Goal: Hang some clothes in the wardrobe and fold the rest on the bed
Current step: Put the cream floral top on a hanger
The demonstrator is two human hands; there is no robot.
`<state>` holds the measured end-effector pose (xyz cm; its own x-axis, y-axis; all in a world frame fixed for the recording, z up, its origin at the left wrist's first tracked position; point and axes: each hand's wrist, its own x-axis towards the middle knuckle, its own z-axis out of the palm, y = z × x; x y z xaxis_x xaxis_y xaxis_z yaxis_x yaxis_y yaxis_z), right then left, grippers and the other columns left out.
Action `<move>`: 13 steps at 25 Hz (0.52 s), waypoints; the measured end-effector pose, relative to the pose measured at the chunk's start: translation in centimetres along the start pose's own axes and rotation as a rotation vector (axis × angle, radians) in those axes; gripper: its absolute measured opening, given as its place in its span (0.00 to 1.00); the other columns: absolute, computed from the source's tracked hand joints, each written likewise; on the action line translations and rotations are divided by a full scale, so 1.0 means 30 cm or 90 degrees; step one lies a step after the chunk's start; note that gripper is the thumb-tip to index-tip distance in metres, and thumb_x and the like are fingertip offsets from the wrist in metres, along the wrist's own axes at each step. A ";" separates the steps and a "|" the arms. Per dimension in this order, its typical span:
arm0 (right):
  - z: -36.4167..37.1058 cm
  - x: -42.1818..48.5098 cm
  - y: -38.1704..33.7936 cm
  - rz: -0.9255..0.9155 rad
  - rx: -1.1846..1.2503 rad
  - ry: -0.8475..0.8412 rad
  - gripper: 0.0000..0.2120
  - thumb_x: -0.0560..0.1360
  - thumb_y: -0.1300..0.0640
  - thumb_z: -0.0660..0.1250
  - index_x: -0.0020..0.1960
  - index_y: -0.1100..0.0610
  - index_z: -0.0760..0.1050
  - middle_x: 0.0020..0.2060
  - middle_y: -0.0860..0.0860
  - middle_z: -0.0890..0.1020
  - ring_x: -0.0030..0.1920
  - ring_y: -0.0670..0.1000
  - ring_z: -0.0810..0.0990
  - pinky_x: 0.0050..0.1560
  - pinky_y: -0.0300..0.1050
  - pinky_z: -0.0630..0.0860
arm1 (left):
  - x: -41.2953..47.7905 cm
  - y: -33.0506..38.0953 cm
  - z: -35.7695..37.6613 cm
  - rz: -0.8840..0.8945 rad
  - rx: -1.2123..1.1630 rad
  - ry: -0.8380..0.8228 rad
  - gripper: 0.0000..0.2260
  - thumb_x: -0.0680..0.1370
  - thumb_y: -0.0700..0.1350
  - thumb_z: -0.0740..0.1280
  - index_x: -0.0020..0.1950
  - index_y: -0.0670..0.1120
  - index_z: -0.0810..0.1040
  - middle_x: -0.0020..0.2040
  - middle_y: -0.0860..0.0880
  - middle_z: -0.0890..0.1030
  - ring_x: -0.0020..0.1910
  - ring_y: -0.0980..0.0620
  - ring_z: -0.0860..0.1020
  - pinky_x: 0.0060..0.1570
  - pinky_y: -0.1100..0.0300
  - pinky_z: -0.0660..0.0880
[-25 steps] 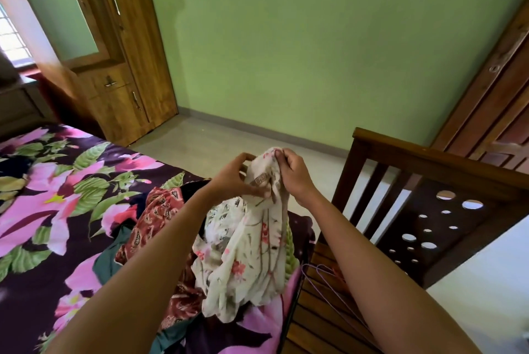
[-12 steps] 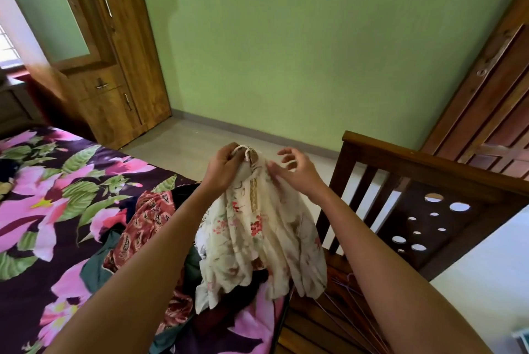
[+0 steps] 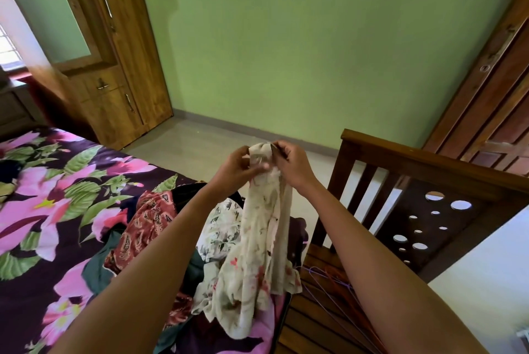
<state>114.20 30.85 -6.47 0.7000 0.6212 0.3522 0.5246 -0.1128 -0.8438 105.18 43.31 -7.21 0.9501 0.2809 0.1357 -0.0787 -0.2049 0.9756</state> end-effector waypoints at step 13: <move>-0.136 -0.077 0.054 0.041 -0.090 -0.096 0.30 0.73 0.51 0.71 0.71 0.52 0.63 0.64 0.51 0.69 0.61 0.47 0.68 0.61 0.41 0.66 | 0.021 0.011 0.024 -0.011 0.143 0.027 0.14 0.80 0.50 0.61 0.42 0.41 0.75 0.36 0.43 0.74 0.35 0.49 0.72 0.37 0.53 0.69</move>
<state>115.41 26.07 -7.01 0.6591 0.7175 0.2253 0.5516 -0.2576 -0.7933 105.98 42.76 -6.93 0.9366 0.3250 0.1308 0.0113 -0.4012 0.9159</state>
